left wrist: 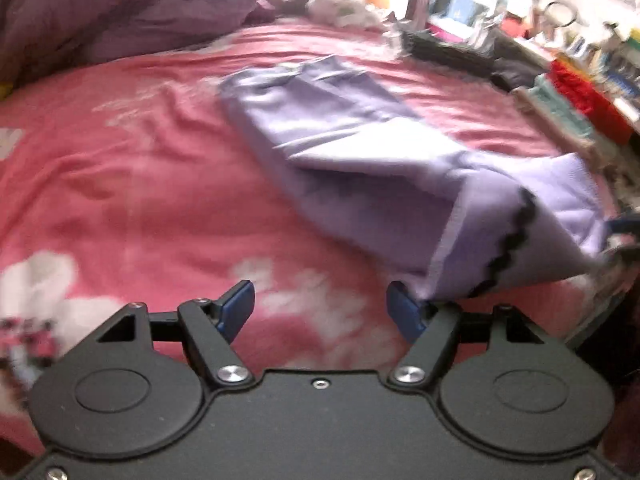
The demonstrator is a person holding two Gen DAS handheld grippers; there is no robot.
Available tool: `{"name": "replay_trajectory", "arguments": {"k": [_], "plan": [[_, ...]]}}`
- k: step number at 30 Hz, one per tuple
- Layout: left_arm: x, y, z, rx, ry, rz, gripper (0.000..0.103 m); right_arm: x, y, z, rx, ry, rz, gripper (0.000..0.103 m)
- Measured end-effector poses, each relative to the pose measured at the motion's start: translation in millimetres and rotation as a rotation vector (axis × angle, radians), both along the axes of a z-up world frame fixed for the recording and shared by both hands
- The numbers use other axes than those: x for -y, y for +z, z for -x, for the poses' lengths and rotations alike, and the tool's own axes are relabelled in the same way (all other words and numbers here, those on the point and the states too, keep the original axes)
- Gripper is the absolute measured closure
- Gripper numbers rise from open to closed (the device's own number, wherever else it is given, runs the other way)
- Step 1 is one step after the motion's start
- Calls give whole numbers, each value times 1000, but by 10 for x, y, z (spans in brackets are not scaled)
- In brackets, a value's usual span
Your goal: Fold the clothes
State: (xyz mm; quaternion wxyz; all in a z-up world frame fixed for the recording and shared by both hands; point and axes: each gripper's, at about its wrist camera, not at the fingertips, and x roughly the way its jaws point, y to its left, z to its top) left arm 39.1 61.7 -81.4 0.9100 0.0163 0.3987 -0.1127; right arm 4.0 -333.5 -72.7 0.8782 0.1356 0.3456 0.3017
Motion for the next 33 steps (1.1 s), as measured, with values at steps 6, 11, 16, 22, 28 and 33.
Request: {"name": "replay_trajectory", "arguments": {"k": [6, 11, 16, 22, 28, 33], "plan": [[-381, 124, 72, 63, 230, 154, 28, 268, 13, -223, -36, -99, -257, 9], [-454, 31, -41, 26, 254, 494, 23, 78, -2, -520, -35, -126, -262, 17], [-374, -179, -251, -46, 254, 684, 23, -146, -25, -918, -41, -122, -194, 21], [-343, -280, -667, -69, 246, 709, 23, -200, -140, -1459, -69, -98, -125, 21], [-432, -413, -1125, -90, 259, 724, 24, -234, -358, -1978, -109, -64, -142, 21], [-384, -461, -1484, -87, 224, 713, 25, -400, -504, -2372, -111, 2, -143, 21]]}}
